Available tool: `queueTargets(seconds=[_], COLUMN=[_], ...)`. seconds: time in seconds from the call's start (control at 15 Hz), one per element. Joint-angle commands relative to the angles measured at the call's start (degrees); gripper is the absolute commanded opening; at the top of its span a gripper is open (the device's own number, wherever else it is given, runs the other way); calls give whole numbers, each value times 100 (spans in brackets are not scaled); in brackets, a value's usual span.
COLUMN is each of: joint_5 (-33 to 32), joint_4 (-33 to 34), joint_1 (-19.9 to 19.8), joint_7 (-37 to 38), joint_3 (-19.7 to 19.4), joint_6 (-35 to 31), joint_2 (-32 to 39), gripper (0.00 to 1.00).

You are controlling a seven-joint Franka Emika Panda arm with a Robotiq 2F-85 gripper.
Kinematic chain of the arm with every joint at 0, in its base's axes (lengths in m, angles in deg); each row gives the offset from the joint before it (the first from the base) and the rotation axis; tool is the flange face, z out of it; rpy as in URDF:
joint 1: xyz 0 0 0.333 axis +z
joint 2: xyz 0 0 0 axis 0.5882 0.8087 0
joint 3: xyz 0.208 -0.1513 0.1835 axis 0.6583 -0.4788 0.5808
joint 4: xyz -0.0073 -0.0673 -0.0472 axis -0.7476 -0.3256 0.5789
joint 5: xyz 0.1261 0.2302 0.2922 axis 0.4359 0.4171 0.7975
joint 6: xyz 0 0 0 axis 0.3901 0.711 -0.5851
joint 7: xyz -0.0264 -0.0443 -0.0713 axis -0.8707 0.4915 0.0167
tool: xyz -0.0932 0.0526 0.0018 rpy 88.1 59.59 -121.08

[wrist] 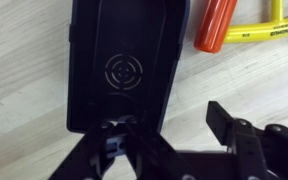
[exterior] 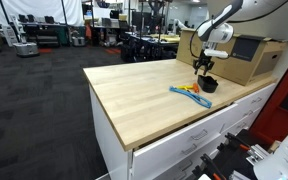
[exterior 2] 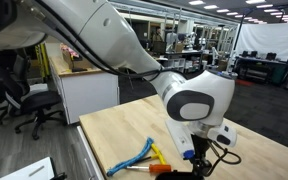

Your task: Move the black object to the right

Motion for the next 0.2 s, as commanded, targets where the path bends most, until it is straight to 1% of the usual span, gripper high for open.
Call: queueTargets(seconds=[0.0,0.13], joint_5=[-316,-338], joint_4=[-636,-1004], joint_1=[160,234], joint_7=[-180,-642], joint_3=[33,164], joint_6=[-353,-442], joint_2=[-832,-1337], gripper=[98,100])
